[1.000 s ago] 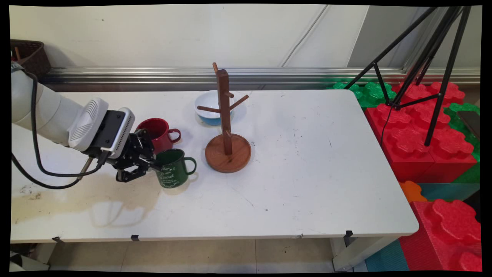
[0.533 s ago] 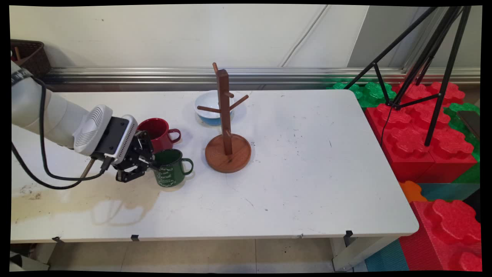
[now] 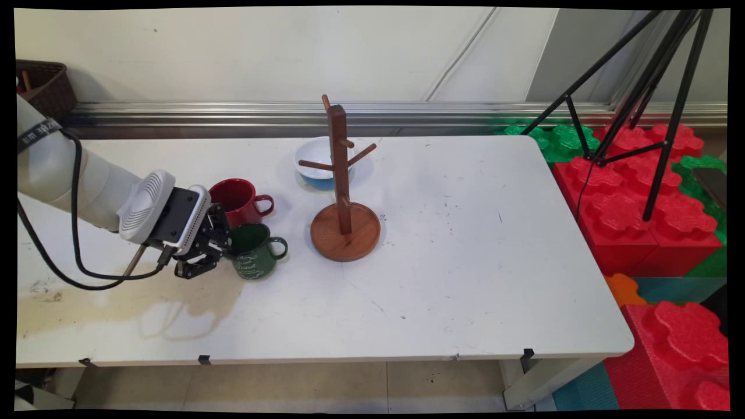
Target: Place the picked object on the table
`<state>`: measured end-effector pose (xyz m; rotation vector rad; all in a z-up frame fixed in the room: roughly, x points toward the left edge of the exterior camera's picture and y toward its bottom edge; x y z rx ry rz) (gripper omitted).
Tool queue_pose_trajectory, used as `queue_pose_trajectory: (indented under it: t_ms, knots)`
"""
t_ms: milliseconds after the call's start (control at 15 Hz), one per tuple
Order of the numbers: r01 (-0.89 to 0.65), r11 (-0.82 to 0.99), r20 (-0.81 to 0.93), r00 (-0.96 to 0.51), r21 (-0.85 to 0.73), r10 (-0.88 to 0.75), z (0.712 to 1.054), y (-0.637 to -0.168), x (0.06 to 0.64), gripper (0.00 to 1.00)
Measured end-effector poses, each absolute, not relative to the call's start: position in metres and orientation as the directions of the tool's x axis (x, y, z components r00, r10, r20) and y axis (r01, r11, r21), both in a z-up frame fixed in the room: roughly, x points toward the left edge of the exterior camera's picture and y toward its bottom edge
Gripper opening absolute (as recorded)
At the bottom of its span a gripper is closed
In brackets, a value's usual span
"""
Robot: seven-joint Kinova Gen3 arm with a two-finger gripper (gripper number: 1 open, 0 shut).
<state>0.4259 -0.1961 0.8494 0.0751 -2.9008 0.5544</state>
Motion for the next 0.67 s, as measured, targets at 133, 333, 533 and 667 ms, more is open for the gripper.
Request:
queue_pose_trajectory:
  t_ms: [133,333,533,667]
  knots:
    - [-0.084,0.930,0.189,-0.982,-0.357,-0.016,0.8467,-0.1955,0.4268,0.00]
    - [-0.083,0.933,0.185,-0.983,-0.350,-0.017,0.8422,-0.1937,0.4280,1.00]
    - [-0.087,0.934,0.184,-0.983,-0.346,-0.023,0.8401,-0.1932,0.4294,1.00]
    - [-0.101,0.934,0.188,-0.982,-0.344,-0.037,0.8395,-0.1934,0.4302,1.00]
